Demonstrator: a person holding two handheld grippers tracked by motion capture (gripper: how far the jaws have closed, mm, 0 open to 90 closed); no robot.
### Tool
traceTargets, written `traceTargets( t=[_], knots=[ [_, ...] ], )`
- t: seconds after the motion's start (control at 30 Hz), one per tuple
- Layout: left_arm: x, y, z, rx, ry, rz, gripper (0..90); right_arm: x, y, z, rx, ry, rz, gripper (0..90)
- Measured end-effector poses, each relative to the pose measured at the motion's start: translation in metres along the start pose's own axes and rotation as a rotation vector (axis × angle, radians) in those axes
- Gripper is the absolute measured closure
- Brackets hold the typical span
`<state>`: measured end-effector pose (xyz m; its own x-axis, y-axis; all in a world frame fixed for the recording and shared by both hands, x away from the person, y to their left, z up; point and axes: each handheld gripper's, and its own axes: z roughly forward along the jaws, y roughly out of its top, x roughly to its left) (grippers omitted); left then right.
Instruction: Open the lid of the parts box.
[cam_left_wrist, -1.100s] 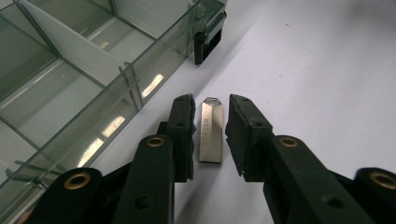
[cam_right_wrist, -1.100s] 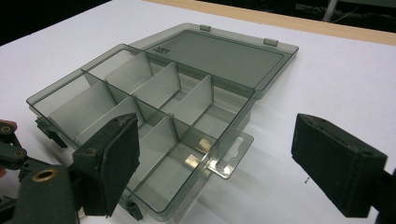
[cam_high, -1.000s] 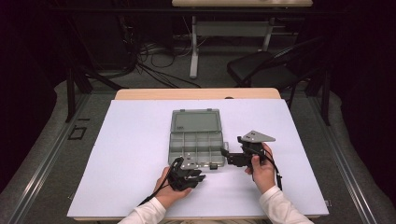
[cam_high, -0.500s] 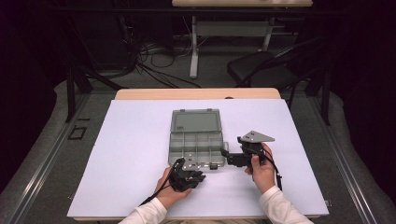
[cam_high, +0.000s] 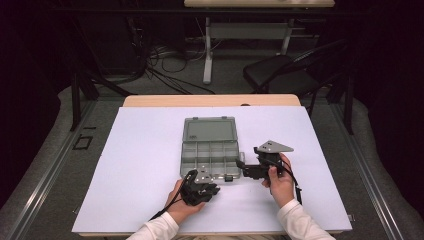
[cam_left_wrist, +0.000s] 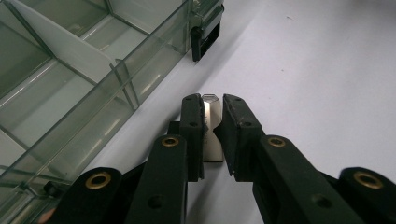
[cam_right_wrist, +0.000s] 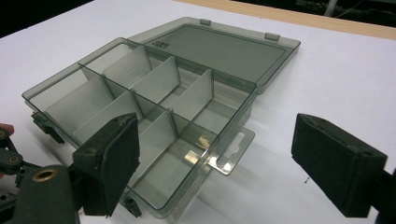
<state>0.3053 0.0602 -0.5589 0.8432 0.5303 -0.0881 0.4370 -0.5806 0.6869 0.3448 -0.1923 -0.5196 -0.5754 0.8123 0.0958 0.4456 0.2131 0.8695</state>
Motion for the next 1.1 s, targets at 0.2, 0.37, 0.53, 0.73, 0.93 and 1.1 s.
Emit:
traceTargets(
  t=[0.2,0.37,0.53,0.73,0.93,1.1],
  knots=[
    [0.001,0.000,-0.001,-0.005,0.007,-0.007,79.3,0.000,0.000,0.000,-0.001,-0.002,-0.001,14.9],
    [0.004,0.002,-0.006,-0.016,0.000,-0.020,79.4,-0.001,0.000,0.000,-0.002,0.001,0.000,14.9],
    [0.005,0.005,-0.014,-0.046,0.001,-0.034,79.4,-0.001,0.000,0.000,-0.004,0.001,0.001,14.9],
    [0.011,0.008,-0.028,-0.081,0.014,-0.051,79.4,-0.001,0.000,0.000,-0.002,0.001,0.002,15.0],
    [0.022,0.010,-0.042,-0.112,0.036,-0.079,79.3,-0.001,0.000,0.000,-0.004,0.001,0.000,15.0],
    [0.031,0.010,-0.053,-0.141,0.059,-0.104,79.4,-0.001,0.000,0.000,-0.003,0.002,0.002,15.0]
  ],
)
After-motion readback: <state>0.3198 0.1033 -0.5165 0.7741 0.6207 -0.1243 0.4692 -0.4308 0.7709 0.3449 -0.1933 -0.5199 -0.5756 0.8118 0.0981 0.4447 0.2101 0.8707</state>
